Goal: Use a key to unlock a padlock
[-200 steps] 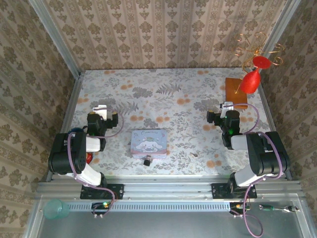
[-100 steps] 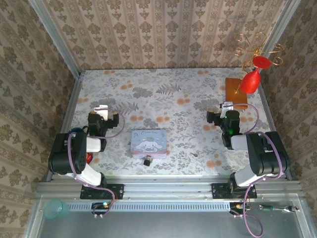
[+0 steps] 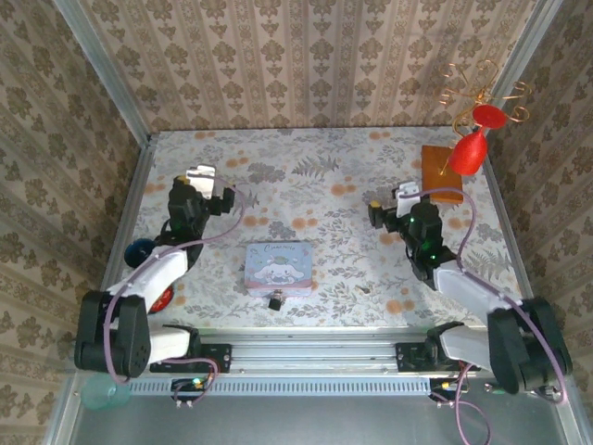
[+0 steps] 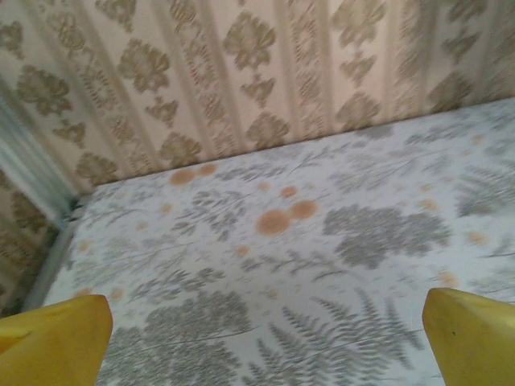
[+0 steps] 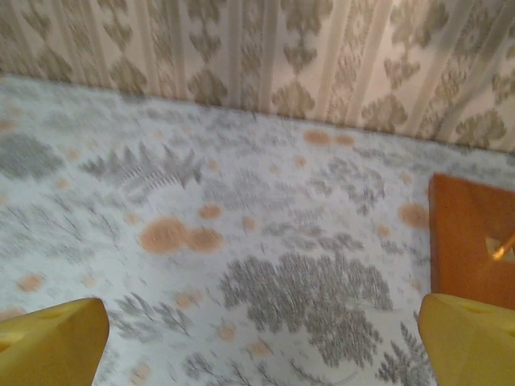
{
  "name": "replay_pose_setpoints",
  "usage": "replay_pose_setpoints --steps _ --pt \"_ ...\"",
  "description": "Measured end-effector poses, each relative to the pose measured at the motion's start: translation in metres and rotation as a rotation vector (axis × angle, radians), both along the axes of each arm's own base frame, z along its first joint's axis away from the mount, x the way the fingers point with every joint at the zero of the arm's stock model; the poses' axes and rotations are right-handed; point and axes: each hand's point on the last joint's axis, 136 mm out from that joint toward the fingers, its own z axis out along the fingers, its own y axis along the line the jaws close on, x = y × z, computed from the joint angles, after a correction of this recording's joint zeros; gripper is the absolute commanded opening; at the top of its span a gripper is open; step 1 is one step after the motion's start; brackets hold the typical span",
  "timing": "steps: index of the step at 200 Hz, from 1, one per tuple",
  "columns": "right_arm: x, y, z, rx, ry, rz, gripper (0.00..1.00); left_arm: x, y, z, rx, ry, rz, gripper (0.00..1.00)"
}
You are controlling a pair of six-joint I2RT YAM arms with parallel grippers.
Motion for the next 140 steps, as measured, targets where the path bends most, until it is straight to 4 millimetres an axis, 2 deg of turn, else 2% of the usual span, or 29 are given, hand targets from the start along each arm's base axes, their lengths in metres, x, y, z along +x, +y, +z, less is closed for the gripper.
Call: replay_pose_setpoints --steps 19,33,48,62,83,103,124,140 --pt "-0.008 0.006 0.055 0.108 -0.057 0.015 1.0 -0.009 -0.007 0.022 -0.106 0.008 -0.027 1.0" --pt "-0.019 0.004 0.088 0.221 -0.076 -0.005 1.0 -0.017 -0.005 0.04 -0.212 0.011 -0.023 1.0" --pt "-0.036 -0.007 0.108 0.359 -0.058 -0.068 1.0 -0.031 0.009 0.056 -0.345 0.018 0.023 1.0" --pt "-0.055 -0.021 0.118 0.469 -0.044 -0.126 1.0 -0.045 0.025 0.065 -0.468 0.049 0.088 1.0" --pt "-0.083 -0.027 0.116 0.53 -0.027 -0.119 1.0 -0.062 0.034 0.082 -0.607 0.066 0.065 1.0" --pt "-0.099 -0.023 0.104 0.555 0.03 -0.095 1.0 -0.081 0.034 0.084 -0.685 0.076 0.034 1.0" --pt "-0.103 -0.016 0.076 0.553 0.156 -0.091 0.99 -0.102 0.037 0.058 -0.771 0.083 0.046 1.0" --pt "-0.105 -0.011 0.049 0.546 0.275 -0.107 0.99 -0.112 0.034 0.023 -0.826 0.129 0.034 1.0"
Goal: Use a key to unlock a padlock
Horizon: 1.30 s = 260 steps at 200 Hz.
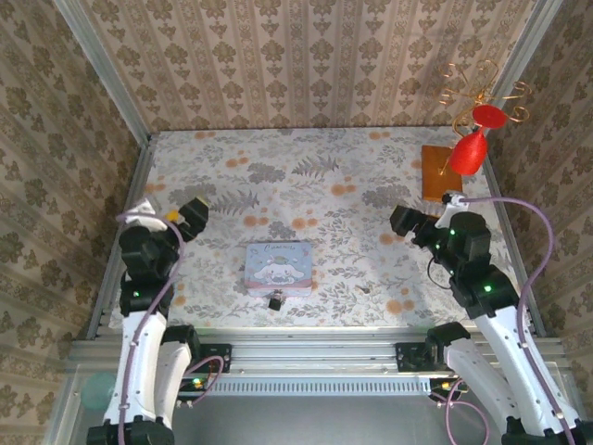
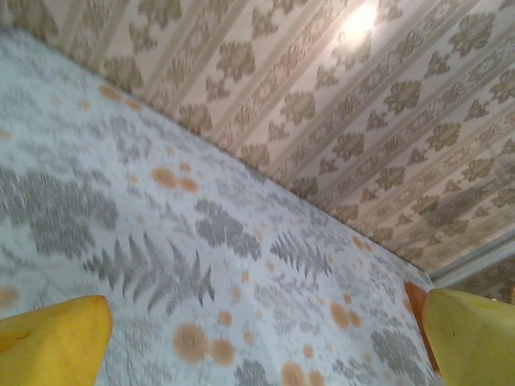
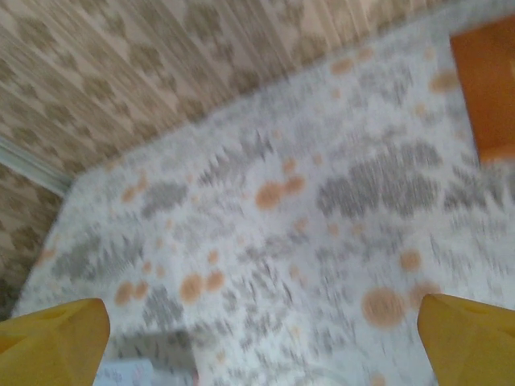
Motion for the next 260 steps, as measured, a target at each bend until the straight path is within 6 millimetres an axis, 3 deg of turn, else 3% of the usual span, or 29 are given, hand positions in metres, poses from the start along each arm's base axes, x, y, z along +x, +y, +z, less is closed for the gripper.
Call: replay_pose_setpoints --steps 16,34,54,81,110,140,193,260 --pt "-0.005 0.007 -0.031 -0.009 0.138 0.018 0.98 -0.004 -0.012 -0.028 -0.033 0.072 -0.05 1.0" --pt "-0.013 0.017 -0.061 -0.022 0.258 0.045 0.97 -0.006 -0.032 -0.043 -0.036 0.129 -0.123 1.0" --pt "-0.028 0.028 -0.095 -0.037 0.375 0.08 0.94 -0.018 -0.079 -0.053 0.024 0.155 -0.277 1.0" --pt "-0.048 0.037 -0.136 -0.062 0.522 0.104 0.89 -0.049 -0.15 -0.074 0.188 0.183 -0.514 1.0" --pt "-0.065 0.048 -0.164 -0.07 0.614 0.122 0.81 -0.062 -0.182 -0.093 0.361 0.205 -0.619 1.0" --pt "-0.076 0.055 -0.189 -0.078 0.697 0.116 0.68 -0.062 -0.185 -0.1 0.475 0.175 -0.643 1.0" --pt "-0.076 0.071 -0.208 -0.073 0.762 0.116 0.5 -0.062 -0.173 -0.096 0.588 0.06 -0.632 1.0" --pt "-0.077 0.084 -0.226 -0.136 0.816 0.139 0.39 -0.061 -0.155 -0.085 0.651 -0.035 -0.558 1.0"
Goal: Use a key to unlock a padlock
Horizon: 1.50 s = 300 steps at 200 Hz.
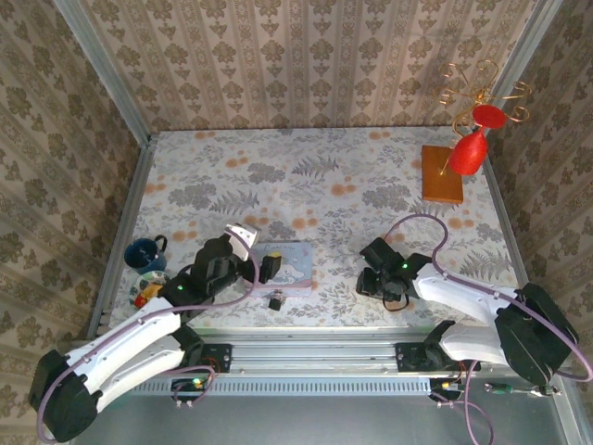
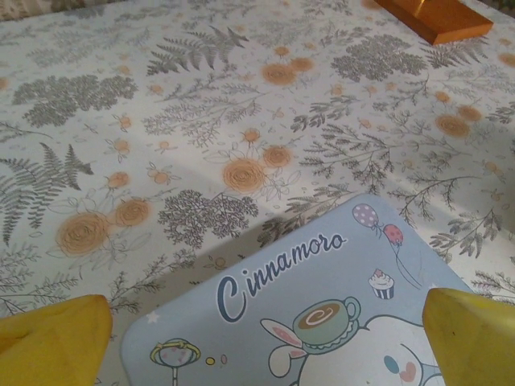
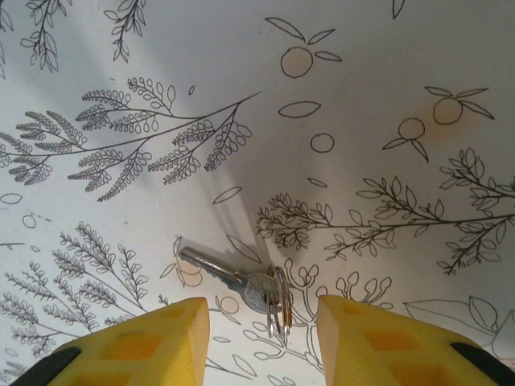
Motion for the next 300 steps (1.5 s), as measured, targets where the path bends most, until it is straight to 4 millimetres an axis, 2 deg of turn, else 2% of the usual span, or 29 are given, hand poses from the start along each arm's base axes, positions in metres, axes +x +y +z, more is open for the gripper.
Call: replay_pose_setpoints --steps 59,142,198,245,268,300 --pt "0.008 0.005 0.0 0.017 -0.042 -0.026 0.31 0.001 0.002 0.001 0.013 -0.018 0.007 1.0" --pt "0.012 0.008 -0.008 0.007 -0.066 -0.03 0.24 0.003 0.006 0.006 0.01 -0.038 0.024 1.0" --pt "0.017 0.014 -0.008 0.015 -0.094 -0.032 0.06 0.003 0.006 0.006 0.017 -0.043 0.03 1.0" --pt "0.01 0.013 -0.006 0.073 -0.116 -0.06 0.03 0.003 0.008 0.003 0.023 -0.04 0.034 1.0" --pt "0.007 0.014 0.0 0.151 -0.147 -0.105 0.0 0.003 0.007 0.002 0.023 -0.04 0.033 1.0" --pt "0.014 0.018 0.021 0.26 -0.223 -0.169 0.0 0.002 0.006 0.001 0.015 -0.041 0.025 1.0"
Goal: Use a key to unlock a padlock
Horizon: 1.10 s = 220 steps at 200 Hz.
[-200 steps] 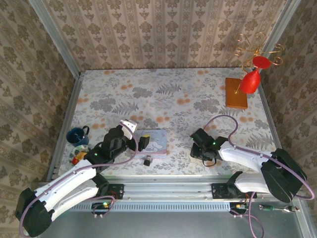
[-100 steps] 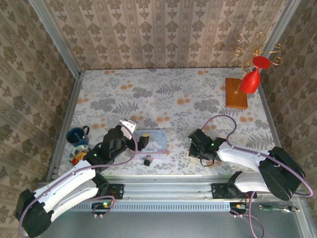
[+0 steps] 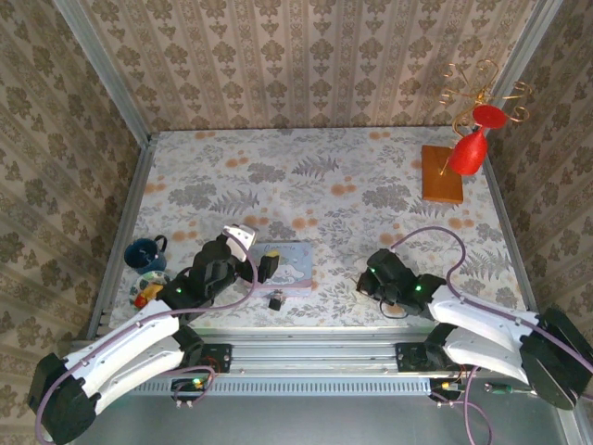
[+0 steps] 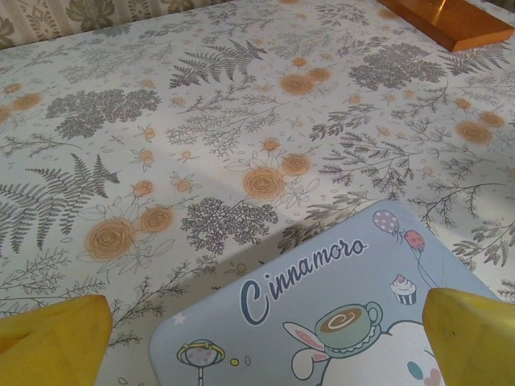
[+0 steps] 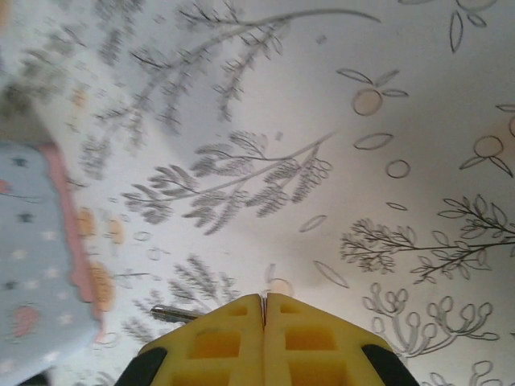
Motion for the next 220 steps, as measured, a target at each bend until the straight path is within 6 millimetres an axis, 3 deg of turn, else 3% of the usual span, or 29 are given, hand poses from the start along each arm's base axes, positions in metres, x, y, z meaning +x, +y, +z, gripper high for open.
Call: replay_pose_setpoints --steps 33,59,108,132,220 --pt "0.002 0.0 0.014 0.1 -0.059 -0.054 0.0 -0.005 -0.006 -0.003 -0.028 0.026 -0.031 0.99" --pt "0.008 0.004 0.031 0.178 -0.103 -0.087 0.0 -0.01 -0.018 -0.003 -0.052 0.081 -0.035 0.92" --pt "0.02 0.016 0.059 0.296 -0.185 -0.142 0.0 -0.012 -0.083 0.028 -0.158 0.191 -0.08 0.92" --pt "0.026 0.025 0.065 0.321 -0.21 -0.139 0.0 -0.018 -0.11 0.026 -0.216 0.266 -0.096 0.86" --pt "0.035 0.043 0.086 0.393 -0.268 -0.125 0.0 -0.016 -0.141 0.02 -0.371 0.419 -0.054 0.73"
